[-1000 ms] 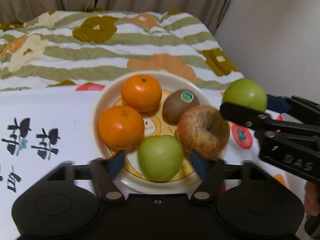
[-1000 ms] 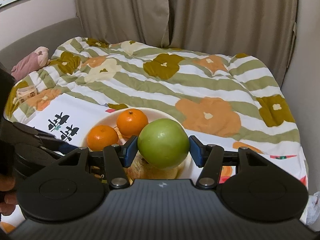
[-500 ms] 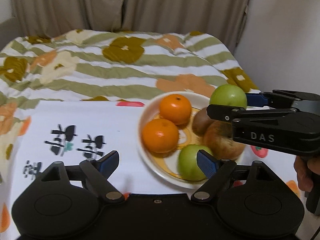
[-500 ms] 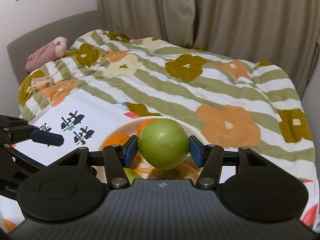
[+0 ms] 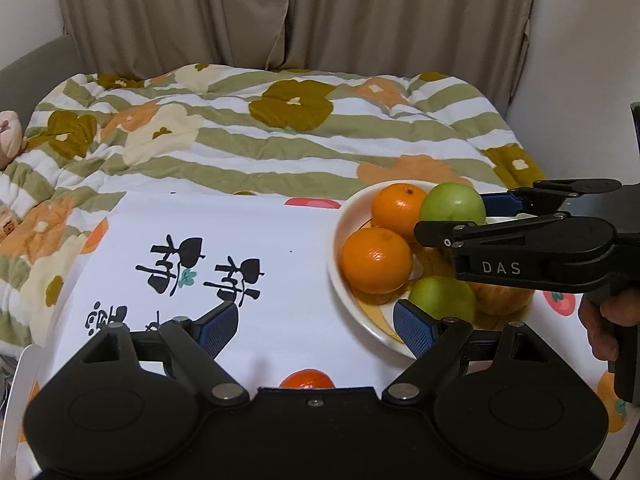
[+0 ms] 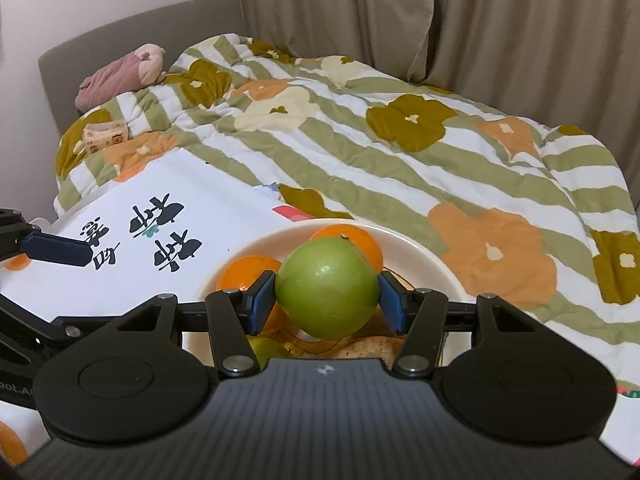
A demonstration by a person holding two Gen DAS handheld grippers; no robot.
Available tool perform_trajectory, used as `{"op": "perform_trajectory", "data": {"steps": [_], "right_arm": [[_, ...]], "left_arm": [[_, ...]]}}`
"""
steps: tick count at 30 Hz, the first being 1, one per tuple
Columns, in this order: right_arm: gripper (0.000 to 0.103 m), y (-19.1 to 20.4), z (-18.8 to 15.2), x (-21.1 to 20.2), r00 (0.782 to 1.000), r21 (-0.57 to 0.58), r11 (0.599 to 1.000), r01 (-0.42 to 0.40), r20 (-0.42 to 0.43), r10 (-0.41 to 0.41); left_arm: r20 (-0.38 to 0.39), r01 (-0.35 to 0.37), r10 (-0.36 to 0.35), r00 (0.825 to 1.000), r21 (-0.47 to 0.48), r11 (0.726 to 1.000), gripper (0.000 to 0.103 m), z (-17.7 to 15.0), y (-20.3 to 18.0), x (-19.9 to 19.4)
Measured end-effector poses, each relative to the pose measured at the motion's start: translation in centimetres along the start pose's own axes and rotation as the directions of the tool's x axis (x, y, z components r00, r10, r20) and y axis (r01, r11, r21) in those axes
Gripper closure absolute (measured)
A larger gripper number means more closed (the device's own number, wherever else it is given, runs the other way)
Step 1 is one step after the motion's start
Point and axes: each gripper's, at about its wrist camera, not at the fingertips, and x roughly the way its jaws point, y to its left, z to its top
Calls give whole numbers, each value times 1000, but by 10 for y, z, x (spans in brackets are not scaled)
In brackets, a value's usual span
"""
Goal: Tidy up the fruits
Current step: 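Open both tools to drop the green apples into the duck bowl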
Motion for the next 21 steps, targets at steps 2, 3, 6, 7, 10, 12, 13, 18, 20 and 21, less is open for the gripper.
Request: {"op": "perform_trajectory", "data": {"steps": [2,3,6,7,10,12,13,18,20,21], "right_arm": [[31,0,-2,0,1000,-5,1000,-5,9,5],[21,0,-2,-1,1000,-6,1000,-1,27,1],[0,0,-3,-6,998,-12,1000,1,64,-1],[0,-1,-5,-7,997,-7,1000,0,73,0],[0,-3,-7,-5,999,5,1000,-3,45,3],[0,-3,-9,-5,999,8,1000,-8,38,8],[0,-3,-9,-6,999,8,1000,-8,35,8],[0,-1,-9,-10,999,8,1000,-6,41,5],[0,-1,-9,-11,999,12,1000,-6,43,6],[0,0,-9,-12,999,13,1000,-5,45,4]], "left_arm": [[-2,-9,9,1000,-6,1000,15,-2,2,1],[-2,-12,12,1000,-9,1000,15,-3,3,1],[-1,-23,23,1000,-14,1000,15,-6,4,4],[-3,-27,27,1000,-17,999,15,-8,4,4],[-7,-32,32,999,-23,999,15,-10,5,5],[-7,-37,37,999,-22,999,15,-11,5,5],[-7,-38,38,999,-21,999,15,-11,5,4],[2,-39,39,999,-17,999,15,-11,5,1],[9,-40,40,999,-12,999,15,-11,4,-2],[11,-39,39,999,-10,999,15,-10,4,-3]]}}
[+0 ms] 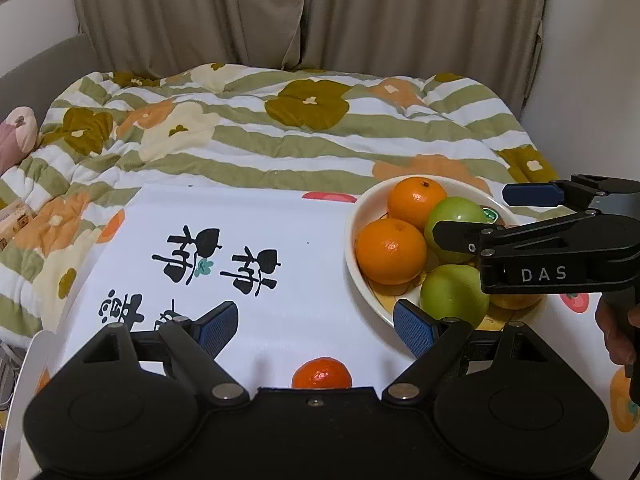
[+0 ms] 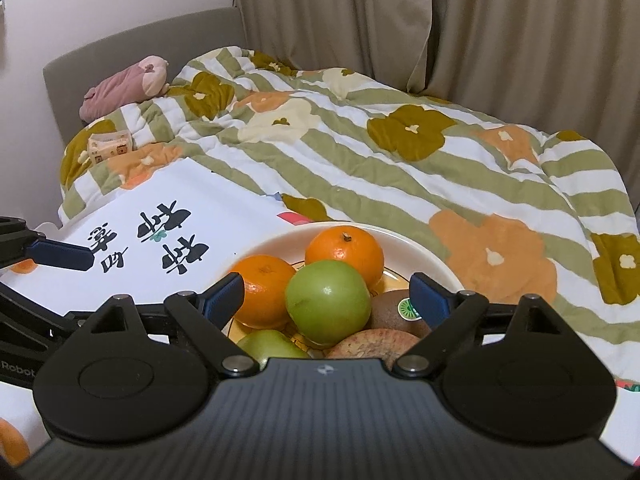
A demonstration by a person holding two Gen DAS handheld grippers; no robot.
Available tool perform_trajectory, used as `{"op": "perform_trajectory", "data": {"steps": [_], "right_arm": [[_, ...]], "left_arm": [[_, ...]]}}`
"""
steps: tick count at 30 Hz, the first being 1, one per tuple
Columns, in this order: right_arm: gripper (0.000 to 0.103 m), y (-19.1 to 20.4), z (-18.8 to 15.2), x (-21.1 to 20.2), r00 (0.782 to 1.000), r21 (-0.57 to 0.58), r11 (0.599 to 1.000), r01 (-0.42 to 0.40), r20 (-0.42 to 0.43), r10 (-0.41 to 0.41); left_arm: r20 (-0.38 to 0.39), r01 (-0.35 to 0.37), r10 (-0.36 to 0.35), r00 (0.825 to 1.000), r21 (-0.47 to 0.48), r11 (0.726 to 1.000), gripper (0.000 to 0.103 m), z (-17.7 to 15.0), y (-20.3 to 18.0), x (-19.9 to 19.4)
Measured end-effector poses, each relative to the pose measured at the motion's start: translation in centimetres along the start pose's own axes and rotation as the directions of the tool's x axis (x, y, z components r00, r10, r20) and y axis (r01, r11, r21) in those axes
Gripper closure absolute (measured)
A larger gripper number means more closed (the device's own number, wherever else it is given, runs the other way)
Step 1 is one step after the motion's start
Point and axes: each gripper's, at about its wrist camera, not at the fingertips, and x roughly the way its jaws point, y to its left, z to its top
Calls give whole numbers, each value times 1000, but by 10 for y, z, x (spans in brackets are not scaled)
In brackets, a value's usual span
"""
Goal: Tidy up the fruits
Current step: 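Withdraw both tools from the bowl toward the tomatoes and tangerines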
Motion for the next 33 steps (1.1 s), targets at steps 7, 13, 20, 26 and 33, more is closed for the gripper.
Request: {"op": "perform_trajectory", "data": {"steps": [7,13,20,26,33], "right_arm": [[0,4,5,-21,999,12,1000,25,21,-25],[0,10,5,-55,996,53,996,75,51,-78],[0,22,-1,-105,984,137,978,156,66,-166],[0,38,-19,-140,967,222,947,230,54,-248],[0,62,-51,-166,942,273,907,322,3,-335]], "left_arm": [[33,13,-13,999,19,1000,15,2,0,-15],[83,47,-51,995,45,998,15,2,1,-38],[143,88,-98,985,74,993,12,-6,7,-74],[165,131,-150,975,124,984,4,-20,14,-96],[156,170,-200,967,187,968,4,-34,23,-101]]}}
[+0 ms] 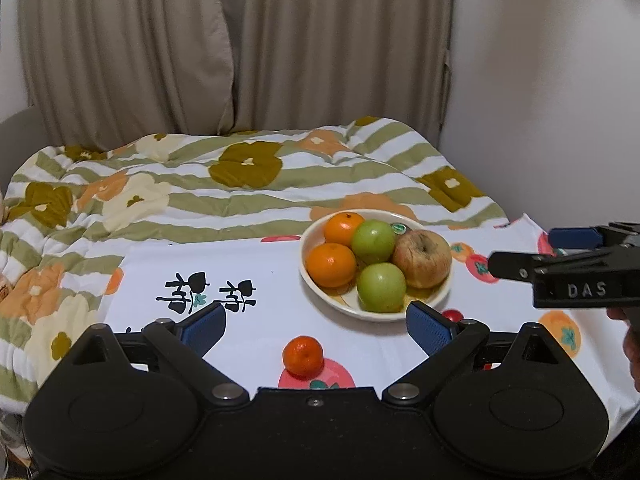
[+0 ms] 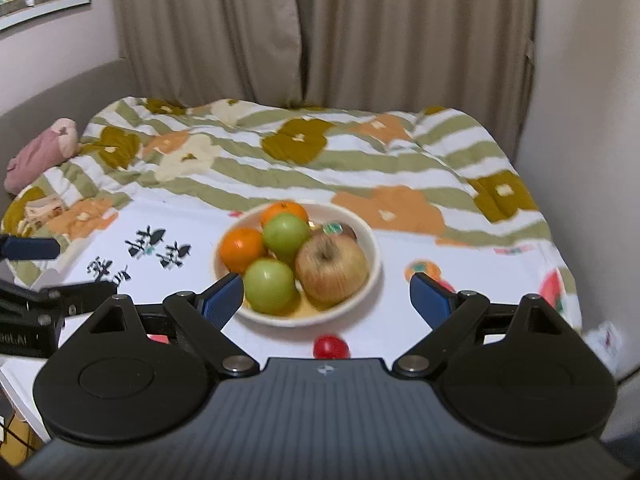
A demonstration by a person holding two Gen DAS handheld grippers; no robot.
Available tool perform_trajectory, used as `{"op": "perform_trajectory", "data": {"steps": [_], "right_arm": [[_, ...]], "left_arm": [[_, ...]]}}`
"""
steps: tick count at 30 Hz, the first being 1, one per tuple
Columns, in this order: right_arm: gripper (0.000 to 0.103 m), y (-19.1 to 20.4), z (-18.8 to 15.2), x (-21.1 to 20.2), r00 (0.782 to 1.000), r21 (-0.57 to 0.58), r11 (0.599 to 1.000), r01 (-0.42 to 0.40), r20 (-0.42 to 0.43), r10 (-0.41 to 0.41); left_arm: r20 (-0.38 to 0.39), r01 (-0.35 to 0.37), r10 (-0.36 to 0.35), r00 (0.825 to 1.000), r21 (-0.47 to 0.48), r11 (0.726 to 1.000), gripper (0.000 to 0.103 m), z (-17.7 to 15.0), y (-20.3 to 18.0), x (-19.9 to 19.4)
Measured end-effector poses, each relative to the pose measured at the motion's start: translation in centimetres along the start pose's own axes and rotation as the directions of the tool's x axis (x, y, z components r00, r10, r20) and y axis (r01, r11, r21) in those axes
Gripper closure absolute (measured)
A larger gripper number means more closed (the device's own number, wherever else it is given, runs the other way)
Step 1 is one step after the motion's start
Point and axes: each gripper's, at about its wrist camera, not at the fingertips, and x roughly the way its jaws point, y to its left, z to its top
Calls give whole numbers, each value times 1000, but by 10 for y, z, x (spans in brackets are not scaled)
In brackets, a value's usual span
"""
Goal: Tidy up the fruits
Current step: 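Withdraw both tools from the bowl toward the tomatoes and tangerines, then grasp a tangerine with the left tool while the right tool grasps a red tomato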
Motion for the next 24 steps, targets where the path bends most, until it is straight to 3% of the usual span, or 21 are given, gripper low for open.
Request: {"op": "perform_trajectory", "data": {"steps": [7,18,22,24], "right_arm": [[0,3,-34,-12,998,97,994,51,-49,-46],[0,26,-78,9,987,170,974,150,-90,-136],[2,34,-89,19,984,186,967,173,-79,-161],[8,38,-94,25,984,183,968,172,-79,-160]], "left_arm": [[-12,38,-37,999,79,996,4,-13,6,4],[-75,111,-100,992,168,980,5,-30,27,44],[-99,129,-111,989,196,972,6,-37,33,60],[-115,138,-116,987,207,969,9,-39,35,70]]}}
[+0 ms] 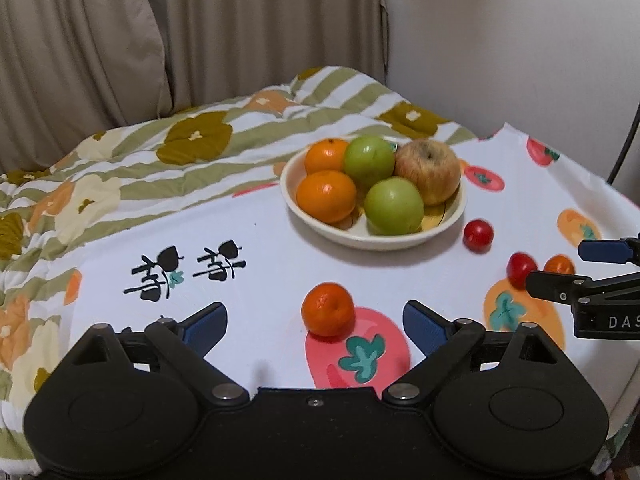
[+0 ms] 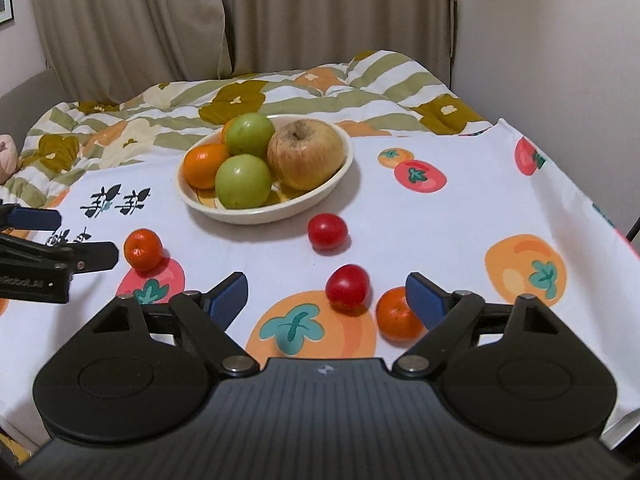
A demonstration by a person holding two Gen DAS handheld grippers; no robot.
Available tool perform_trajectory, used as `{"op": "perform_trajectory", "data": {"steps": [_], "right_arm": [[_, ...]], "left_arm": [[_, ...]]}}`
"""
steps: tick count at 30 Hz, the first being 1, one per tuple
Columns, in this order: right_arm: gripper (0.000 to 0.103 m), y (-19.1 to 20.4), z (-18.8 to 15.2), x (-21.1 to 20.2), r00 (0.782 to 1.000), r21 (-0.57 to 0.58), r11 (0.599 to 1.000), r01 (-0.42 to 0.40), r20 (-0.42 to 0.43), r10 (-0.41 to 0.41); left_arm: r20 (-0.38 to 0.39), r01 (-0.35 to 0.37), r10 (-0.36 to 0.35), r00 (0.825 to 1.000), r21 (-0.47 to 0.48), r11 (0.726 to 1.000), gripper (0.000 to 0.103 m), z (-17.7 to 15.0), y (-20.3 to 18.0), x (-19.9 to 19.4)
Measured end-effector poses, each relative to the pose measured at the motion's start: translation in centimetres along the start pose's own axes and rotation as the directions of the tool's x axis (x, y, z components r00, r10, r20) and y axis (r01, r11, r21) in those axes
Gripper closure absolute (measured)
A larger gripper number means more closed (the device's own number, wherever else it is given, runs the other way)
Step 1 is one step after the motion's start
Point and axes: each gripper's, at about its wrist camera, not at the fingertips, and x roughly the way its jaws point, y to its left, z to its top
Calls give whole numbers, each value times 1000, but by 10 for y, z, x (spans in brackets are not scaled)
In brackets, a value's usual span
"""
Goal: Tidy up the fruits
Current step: 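Grasp a tangerine with the left tool while the right tool grasps a red tomato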
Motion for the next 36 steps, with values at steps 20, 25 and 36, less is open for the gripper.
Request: {"op": "perform_trajectory", "data": {"steps": [20,25,36], "right_arm": [[23,19,-9,44,994,87,992,88,-79,-81],[24,19,-8,48,990,93,989,118,-87,-110],[30,20,-2,57,986,69,987,148,-84,-142]], "left_arm": [[-113,71,-67,991,34,997,43,0,0,59],[-116,72,-70,991,15,997,49,1,3,63],[-110,77,-75,991,13,997,61,2,1,64]]}}
